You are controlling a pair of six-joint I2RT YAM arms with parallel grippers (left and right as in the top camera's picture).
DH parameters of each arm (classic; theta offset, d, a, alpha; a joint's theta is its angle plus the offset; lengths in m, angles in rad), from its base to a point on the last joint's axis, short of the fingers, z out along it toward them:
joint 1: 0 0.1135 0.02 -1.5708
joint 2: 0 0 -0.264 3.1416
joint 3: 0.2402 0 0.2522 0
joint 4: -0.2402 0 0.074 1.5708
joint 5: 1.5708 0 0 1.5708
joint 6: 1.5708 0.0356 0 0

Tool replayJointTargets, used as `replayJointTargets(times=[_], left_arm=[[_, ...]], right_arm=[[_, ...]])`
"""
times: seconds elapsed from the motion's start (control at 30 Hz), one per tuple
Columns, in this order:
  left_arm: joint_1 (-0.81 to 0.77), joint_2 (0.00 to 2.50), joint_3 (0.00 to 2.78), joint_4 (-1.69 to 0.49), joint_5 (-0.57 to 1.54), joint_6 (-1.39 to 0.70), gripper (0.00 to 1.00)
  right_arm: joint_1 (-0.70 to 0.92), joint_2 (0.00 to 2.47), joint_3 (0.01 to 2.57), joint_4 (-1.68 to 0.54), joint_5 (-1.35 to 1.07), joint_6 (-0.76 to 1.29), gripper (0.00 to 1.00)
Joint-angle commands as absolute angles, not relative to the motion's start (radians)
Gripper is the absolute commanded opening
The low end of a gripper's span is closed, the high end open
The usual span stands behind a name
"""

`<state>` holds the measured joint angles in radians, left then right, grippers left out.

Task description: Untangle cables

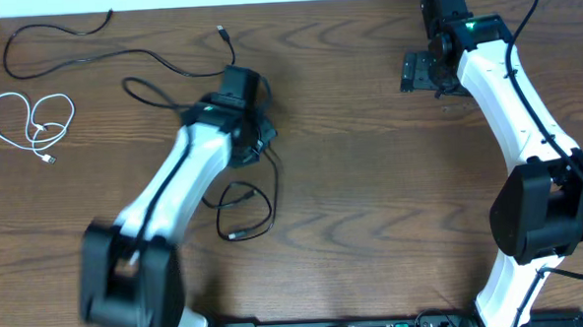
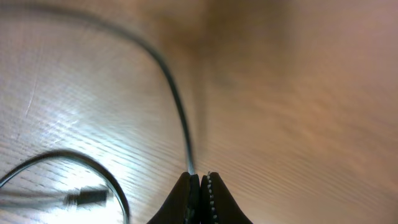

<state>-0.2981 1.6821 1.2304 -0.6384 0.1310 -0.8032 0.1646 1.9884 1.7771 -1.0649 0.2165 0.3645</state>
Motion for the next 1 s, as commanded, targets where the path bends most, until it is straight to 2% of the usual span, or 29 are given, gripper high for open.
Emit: replayJointTargets(times=[0.0, 0.2, 0.43, 0.47, 0.53, 0.7, 0.8, 0.87, 0.9, 0.97], left_arm=[[-0.299, 1.543, 1.243, -0.645, 0.192, -0.708, 0.07], [-0.299, 1.427, 1.243, -0.65, 0.262, -0.699, 0.08], [-0.299, 1.431, 1.24, -0.758, 0.18, -0.699, 0.1], [-0.299, 1.439, 1.238, -0.778, 0.167, -0.699, 0.16], [-0.298, 1.459, 1.235, -0.805, 0.14, -0.7, 0.22], [-0.234, 1.477, 1.235, -0.842, 0.119, -0.802, 0.38], [-0.124, 1.476, 1.235, -0.891, 0.118, -0.857, 0.61], [-0.062, 1.476, 1.235, -0.922, 0.118, -0.859, 0.76], [-0.024, 1.476, 1.235, -0.944, 0.118, -0.859, 0.79], [0.047, 1.476, 1.234, -0.989, 0.118, -0.859, 0.8]], right_arm=[[0.165, 1.982, 1.771, -1.066, 0.226, 0.381, 0.99], [0.165, 1.982, 1.771, -1.066, 0.226, 0.381, 0.99], [0.165, 1.982, 1.771, -1.066, 0.226, 0.381, 0.99], [0.165, 1.982, 1.771, -1.066, 0.226, 0.381, 0.99], [0.165, 1.982, 1.771, -1.066, 0.217, 0.381, 0.99], [0.165, 1.982, 1.771, -1.074, -0.062, 0.381, 0.99], [0.167, 1.982, 1.771, -1.071, -0.402, 0.376, 0.99], [0.183, 1.983, 1.771, -1.038, -0.583, 0.3, 0.99], [0.204, 1.983, 1.771, -1.017, -0.649, 0.242, 0.99], [0.259, 1.983, 1.771, -0.992, -0.623, 0.22, 0.99]])
